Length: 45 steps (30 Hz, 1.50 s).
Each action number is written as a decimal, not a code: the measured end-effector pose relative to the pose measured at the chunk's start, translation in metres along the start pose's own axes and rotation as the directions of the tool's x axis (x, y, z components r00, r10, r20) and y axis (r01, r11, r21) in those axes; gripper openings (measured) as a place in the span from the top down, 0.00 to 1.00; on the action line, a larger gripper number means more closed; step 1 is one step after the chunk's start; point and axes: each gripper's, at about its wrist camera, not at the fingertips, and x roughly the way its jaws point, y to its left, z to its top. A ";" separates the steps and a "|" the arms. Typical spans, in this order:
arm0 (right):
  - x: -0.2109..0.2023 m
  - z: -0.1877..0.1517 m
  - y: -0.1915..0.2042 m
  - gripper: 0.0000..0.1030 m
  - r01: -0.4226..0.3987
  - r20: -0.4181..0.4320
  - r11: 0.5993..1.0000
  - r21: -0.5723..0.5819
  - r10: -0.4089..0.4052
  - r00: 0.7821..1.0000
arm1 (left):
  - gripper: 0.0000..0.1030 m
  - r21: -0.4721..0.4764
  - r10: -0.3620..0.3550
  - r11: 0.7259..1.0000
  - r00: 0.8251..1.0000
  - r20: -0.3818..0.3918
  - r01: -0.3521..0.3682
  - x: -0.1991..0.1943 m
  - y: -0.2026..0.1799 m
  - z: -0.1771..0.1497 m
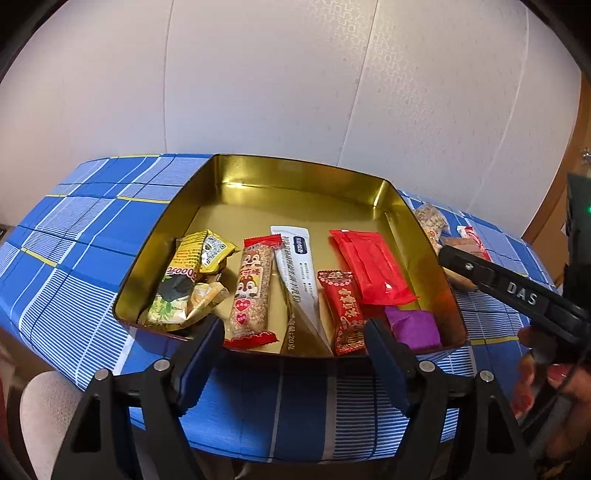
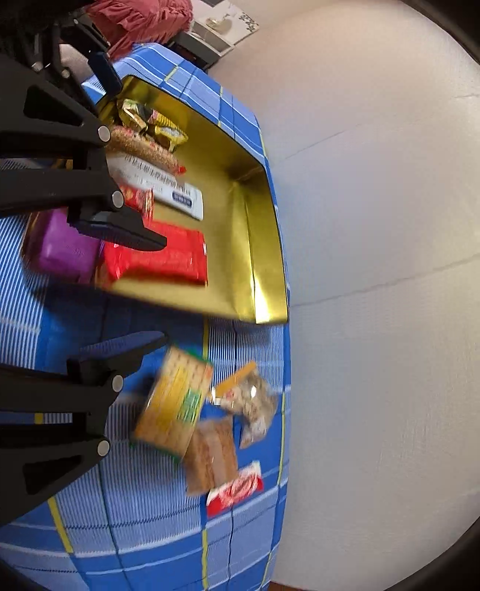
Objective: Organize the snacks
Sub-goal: 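Lower the red packet into the gold tray and open the right tool, then grasp the brown bread cake pack with the right tool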
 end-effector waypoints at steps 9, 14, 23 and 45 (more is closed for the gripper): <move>-0.007 -0.029 -0.076 0.56 0.141 -0.055 0.988 0.060 -0.138 0.989 | 0.14 0.006 -0.024 1.000 1.000 -0.019 0.024 0.001 -0.015 -0.002; -0.010 -0.038 -0.104 0.56 0.161 -0.063 0.981 0.110 -0.155 0.986 | 0.13 0.028 -0.048 0.998 0.998 -0.034 0.049 0.001 -0.028 -0.004; 0.012 0.012 -0.095 0.56 0.047 -0.014 0.997 0.054 -0.047 0.999 | 0.11 0.062 -0.078 0.995 0.995 -0.058 0.082 0.001 -0.052 -0.005; 0.024 0.037 -0.138 0.26 0.156 -0.045 0.982 0.106 -0.152 0.987 | 0.11 0.111 -0.084 0.990 0.994 -0.068 0.091 0.001 -0.077 -0.007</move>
